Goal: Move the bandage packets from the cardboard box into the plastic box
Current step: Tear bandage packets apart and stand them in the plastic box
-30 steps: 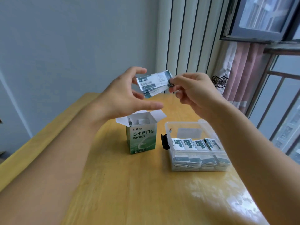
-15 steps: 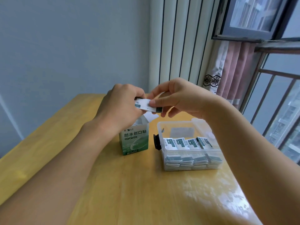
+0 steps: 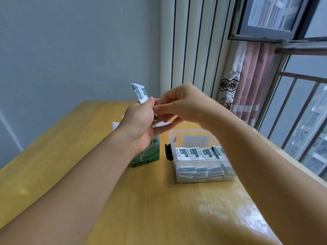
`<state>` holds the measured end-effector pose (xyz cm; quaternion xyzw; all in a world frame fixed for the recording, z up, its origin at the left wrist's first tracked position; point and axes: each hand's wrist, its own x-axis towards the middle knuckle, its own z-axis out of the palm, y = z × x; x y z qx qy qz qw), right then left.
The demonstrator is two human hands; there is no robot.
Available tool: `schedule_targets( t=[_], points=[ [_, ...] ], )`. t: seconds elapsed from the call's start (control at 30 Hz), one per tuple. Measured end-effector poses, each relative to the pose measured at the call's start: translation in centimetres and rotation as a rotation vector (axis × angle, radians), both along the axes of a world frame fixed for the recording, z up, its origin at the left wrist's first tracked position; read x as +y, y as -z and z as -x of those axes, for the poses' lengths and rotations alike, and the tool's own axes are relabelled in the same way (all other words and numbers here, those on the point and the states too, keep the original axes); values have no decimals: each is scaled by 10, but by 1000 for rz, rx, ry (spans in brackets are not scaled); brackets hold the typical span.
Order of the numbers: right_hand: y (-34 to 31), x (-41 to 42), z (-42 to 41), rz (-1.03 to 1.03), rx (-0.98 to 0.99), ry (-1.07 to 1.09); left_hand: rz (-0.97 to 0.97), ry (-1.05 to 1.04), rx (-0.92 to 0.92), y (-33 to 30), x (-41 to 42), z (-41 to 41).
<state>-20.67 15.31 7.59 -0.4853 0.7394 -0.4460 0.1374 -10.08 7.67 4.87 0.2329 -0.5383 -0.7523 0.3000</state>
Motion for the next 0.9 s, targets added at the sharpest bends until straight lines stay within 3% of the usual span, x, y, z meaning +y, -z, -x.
schedule_targets(
  t=[0.07, 0.13, 0.27, 0.37, 0.5, 0.67, 0.77, 0.83, 0.9],
  points=[
    [-11, 9, 9, 8, 471, 142, 27, 71, -58, -2, -1, -5],
    [-23, 17, 13, 23, 624, 102, 122, 153, -120, -2, -3, -9],
    [-28, 24, 14, -53, 472, -147, 305, 324, -220, -2, 2, -9],
    [-25, 20, 14, -40, 529, -153, 360, 381, -250, 4, 6, -7],
    [-26, 24, 16, -82, 421, -172, 368, 407, -267, 10, 10, -3],
    [-39, 44, 18, -128, 426, -151, 427, 408, -299, 11, 14, -2],
    [-48, 68, 35, -239, 402, -56, 927, 308, -457, 13, 11, 1],
    [-46, 75, 48, -453, 412, -5, 1313, 234, -495, 18, 7, 1],
    [-33, 69, 56, -674, 385, 13, 1471, 315, -451, 23, 8, 1]
  ],
)
